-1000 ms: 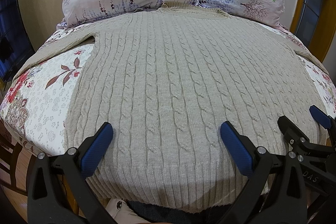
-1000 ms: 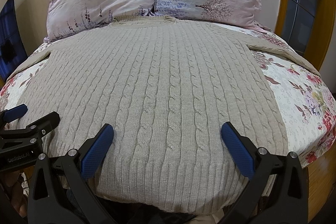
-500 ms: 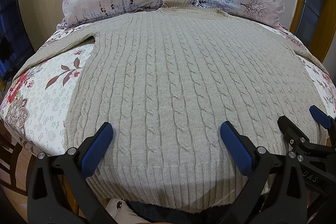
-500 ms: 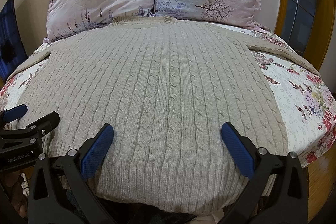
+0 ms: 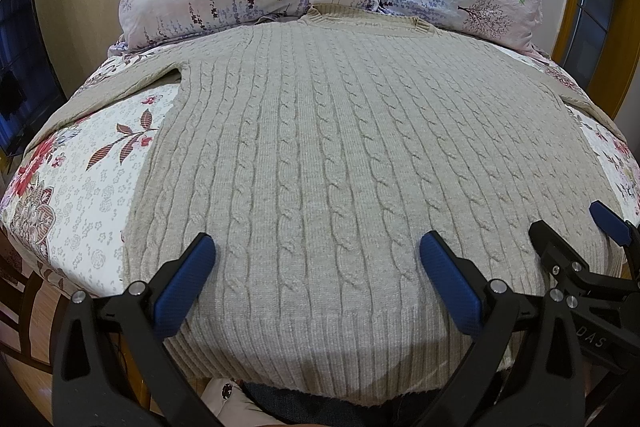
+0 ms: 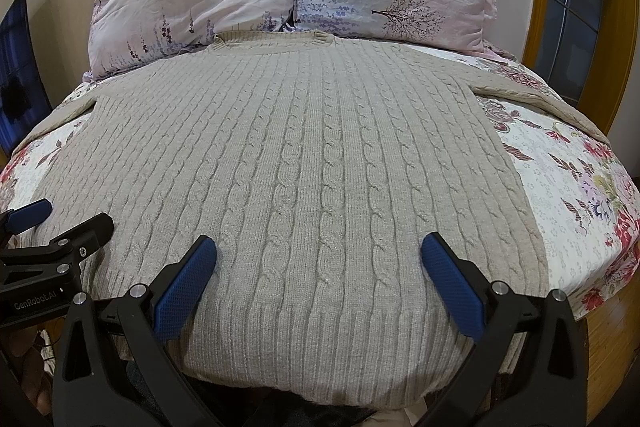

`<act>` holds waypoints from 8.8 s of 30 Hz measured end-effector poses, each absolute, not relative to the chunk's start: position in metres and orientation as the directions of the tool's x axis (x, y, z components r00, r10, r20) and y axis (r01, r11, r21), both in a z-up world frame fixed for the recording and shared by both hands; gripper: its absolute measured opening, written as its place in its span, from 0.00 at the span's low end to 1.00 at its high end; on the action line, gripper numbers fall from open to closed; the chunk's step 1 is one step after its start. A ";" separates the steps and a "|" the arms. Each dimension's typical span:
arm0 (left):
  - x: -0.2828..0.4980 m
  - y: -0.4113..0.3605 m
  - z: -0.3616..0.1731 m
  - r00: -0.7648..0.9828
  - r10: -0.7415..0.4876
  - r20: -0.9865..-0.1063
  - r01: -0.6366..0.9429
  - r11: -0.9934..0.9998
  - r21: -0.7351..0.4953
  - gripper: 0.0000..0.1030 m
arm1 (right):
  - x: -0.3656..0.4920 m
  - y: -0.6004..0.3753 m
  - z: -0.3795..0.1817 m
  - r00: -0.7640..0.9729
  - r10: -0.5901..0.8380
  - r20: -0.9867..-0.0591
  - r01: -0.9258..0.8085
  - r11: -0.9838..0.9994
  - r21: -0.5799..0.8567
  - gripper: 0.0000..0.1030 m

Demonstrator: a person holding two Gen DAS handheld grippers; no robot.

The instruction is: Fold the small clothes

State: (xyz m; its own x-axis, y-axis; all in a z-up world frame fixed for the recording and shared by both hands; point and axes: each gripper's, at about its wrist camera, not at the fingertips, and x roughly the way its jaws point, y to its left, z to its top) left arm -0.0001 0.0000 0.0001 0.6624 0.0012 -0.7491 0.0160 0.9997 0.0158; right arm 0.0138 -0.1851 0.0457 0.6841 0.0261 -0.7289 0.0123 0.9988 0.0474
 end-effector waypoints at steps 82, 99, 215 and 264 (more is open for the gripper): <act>0.193 0.047 0.051 0.694 -0.295 -0.657 0.144 0.951 -0.275 0.98 | 0.158 -0.582 0.066 0.632 -0.277 -0.724 0.725 0.540 0.427 0.08; 0.199 0.067 0.050 0.648 -0.465 -0.603 0.133 0.849 -0.512 0.95 | 0.253 -0.240 0.064 0.561 0.317 -0.764 -0.038 0.932 0.359 0.08; 0.221 0.225 0.110 0.831 -0.323 -0.453 -0.108 0.704 -0.702 0.06 | 0.220 -0.187 0.066 0.559 0.356 -0.749 -0.058 0.918 0.392 0.54; 0.227 0.156 0.006 0.643 -0.485 -0.592 -0.038 0.753 -0.657 0.63 | 0.240 -0.216 0.074 0.671 0.376 -0.640 -0.015 0.869 0.494 0.07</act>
State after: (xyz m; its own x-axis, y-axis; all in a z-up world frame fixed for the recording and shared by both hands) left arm 0.2273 0.1560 0.0057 0.6433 -0.4849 -0.5925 -0.0379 0.7527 -0.6572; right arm 0.2396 -0.2165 0.0740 0.6707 0.3755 -0.6396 -0.0153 0.8692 0.4942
